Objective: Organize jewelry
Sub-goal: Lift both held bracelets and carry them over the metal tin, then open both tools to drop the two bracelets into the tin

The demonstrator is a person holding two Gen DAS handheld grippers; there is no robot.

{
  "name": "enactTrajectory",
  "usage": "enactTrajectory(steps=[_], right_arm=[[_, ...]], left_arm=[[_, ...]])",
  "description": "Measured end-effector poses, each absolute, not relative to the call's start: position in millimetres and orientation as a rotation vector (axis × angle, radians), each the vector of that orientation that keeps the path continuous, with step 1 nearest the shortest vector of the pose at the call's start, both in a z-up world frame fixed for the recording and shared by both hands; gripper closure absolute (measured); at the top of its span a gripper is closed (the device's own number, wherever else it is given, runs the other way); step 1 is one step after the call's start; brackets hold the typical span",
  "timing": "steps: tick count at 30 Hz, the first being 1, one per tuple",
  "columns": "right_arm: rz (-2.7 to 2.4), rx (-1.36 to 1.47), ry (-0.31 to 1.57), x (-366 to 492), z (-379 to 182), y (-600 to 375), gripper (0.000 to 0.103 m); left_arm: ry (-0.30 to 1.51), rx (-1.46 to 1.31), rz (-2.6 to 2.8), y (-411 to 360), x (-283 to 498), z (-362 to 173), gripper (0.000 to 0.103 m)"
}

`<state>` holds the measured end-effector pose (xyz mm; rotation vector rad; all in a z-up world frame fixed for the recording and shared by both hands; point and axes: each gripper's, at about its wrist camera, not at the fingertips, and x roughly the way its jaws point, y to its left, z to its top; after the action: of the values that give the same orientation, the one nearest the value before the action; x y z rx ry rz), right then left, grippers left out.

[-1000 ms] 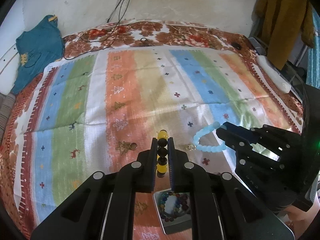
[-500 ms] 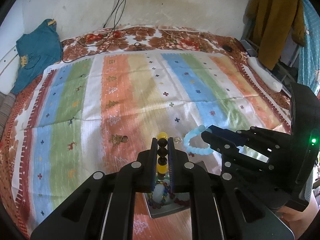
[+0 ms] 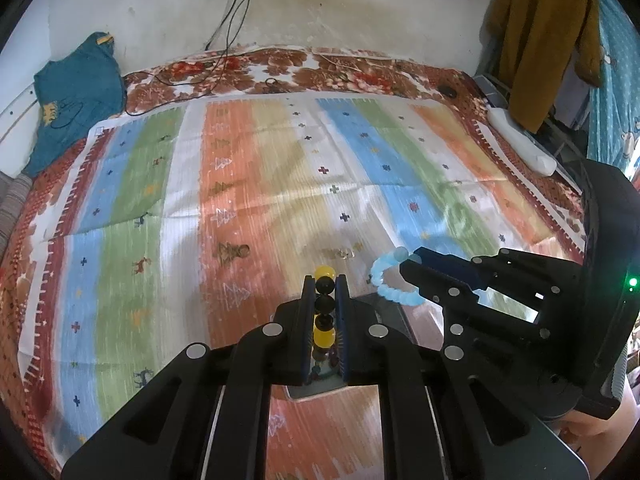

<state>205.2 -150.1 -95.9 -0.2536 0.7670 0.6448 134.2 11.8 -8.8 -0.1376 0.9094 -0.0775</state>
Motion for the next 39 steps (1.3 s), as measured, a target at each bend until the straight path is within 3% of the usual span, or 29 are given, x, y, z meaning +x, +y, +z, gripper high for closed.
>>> enactTrajectory(steps=[19,21,22,23,27,39], right_arm=[[0.605,-0.271,0.808,190.4,-106.2,-160.7,0.091],[0.588,-0.271,0.817,193.8,-108.4,-162.1,0.086],[0.578,-0.268,0.821,195.9,-109.4,-163.4,0.074],[0.571,-0.264,0.822,197.5,-109.9,-165.0,0.069],[0.564,-0.263,0.833,202.3,-112.1,-167.3,0.069],[0.524,-0.270,0.871,220.5,-120.8,-162.6,0.064]], left_arm=[[0.944,-0.133,-0.041,3.7,118.7,-19.6,0.092],[0.946,-0.140,-0.021,8.0,118.9,-20.8,0.091],[0.941,-0.149,-0.010,11.4,118.5,-20.2,0.091],[0.937,-0.158,-0.001,14.7,117.9,-19.2,0.091],[0.926,-0.183,0.026,25.1,117.0,-17.2,0.091],[0.956,-0.182,0.093,38.5,129.0,-29.4,0.067]])
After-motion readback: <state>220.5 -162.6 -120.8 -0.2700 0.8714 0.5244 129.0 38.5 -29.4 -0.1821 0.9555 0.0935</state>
